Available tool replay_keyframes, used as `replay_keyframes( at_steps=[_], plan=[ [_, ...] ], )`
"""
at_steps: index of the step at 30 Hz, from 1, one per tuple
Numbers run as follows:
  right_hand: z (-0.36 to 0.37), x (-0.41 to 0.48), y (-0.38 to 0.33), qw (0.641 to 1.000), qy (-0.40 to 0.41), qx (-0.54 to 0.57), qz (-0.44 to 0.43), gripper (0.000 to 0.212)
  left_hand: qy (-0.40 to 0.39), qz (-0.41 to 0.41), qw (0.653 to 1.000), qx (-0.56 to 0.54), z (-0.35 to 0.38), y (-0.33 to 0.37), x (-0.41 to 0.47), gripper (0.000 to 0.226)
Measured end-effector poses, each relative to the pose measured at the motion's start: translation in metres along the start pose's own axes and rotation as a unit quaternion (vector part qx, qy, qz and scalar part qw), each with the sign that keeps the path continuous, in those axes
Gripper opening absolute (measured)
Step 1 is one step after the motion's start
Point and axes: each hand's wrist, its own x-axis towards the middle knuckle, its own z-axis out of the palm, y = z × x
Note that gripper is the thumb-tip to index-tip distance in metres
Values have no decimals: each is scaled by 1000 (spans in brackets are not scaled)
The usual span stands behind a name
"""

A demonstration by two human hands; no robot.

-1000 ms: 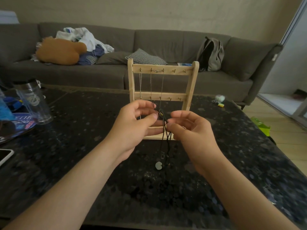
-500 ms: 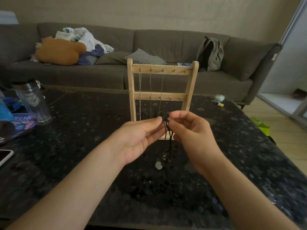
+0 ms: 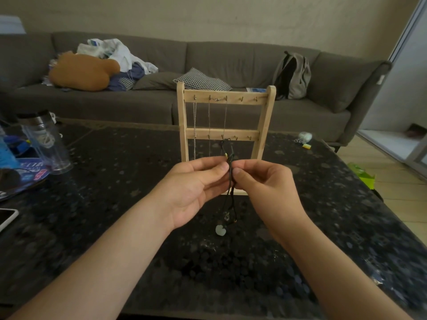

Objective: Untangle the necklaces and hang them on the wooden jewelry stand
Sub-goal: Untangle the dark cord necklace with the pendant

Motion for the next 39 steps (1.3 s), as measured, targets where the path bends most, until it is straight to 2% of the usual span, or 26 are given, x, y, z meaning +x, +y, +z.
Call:
replay_keyframes(
  at_steps=[3,8,14,18,27,30,35,37,39],
  plan=[
    [1,-1,-2,1000,-13,13,6,16,14,40,998,50,0,0,-1,27],
    [1,-1,-1,1000,-2,18,8,8,24,99,985,141,-2,-1,-2,29],
    [1,0,0,993,-5,99,68,14,15,63,988,143,0,-2,1,17],
    [0,1,-1,990,4,125,71,12,20,68,986,150,-1,0,-1,16],
    [1,-1,0,990,-5,113,80,9,35,110,965,234,-2,2,-2,14],
    [3,0,1,984,-15,140,111,12,32,94,974,204,-2,1,0,16],
    [4,3,0,981,-23,147,127,18,41,49,995,78,1,8,1,19],
    [3,2,-1,981,-31,146,121,16,64,39,994,83,-1,9,2,19],
    [2,1,-1,982,-39,145,117,15,95,57,981,159,-4,8,4,19]
  ],
)
